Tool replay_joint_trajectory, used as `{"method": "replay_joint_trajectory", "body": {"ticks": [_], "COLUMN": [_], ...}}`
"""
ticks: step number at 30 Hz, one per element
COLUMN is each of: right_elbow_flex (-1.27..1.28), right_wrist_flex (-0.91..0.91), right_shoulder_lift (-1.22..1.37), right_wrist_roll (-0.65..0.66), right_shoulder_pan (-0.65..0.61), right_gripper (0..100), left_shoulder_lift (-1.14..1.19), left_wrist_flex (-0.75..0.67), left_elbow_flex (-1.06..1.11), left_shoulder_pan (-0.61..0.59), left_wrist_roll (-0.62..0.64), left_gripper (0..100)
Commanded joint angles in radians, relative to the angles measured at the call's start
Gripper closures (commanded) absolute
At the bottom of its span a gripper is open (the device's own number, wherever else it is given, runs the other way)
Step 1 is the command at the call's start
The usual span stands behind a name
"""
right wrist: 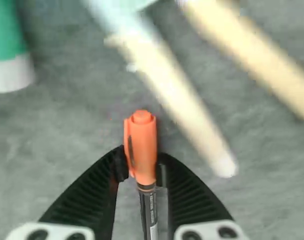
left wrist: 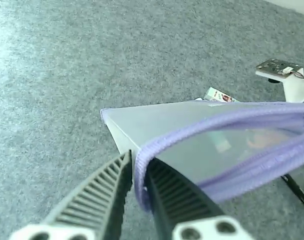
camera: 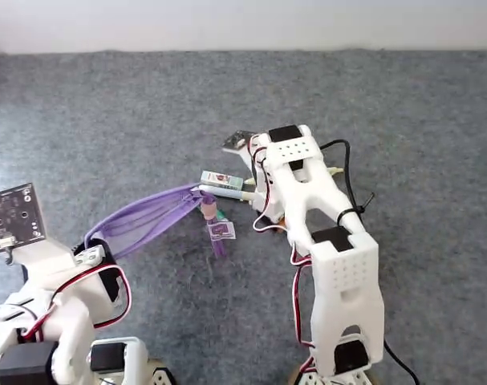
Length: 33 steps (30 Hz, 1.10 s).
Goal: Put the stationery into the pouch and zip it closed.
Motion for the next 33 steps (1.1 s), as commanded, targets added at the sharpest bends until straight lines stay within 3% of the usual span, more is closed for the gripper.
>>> {"method": "replay_joint_trajectory", "body": {"ticks": [1,7,22,33], "right_elbow_flex": [-0.023,-0.017,0.267,0.273], "right_wrist_flex": [0.096,0.248,0.242,-0.156], "right_shoulder_lift": [-0.154,-0.363,-1.125,-1.412], "right_wrist_roll": [0.002,-0.002,-0.365,-0.770], "right_shoulder_pan": [0.015,0.015,-0.107,-0.444], "right_gripper": [99.0,99.0,99.0,99.1], "left_shoulder_lift": [0.008,0.008,0.008,0.008], "left_wrist_flex": [0.015,0.015,0.015,0.008], "left_elbow_flex": [-0.007,-0.007,-0.007,-0.004], "left_shoulder_pan": [-0.003,-0.002,-0.002,-0.002], "left_wrist_roll": [0.018,0.018,0.018,0.018], "left_gripper": [99,99,99,99]}}
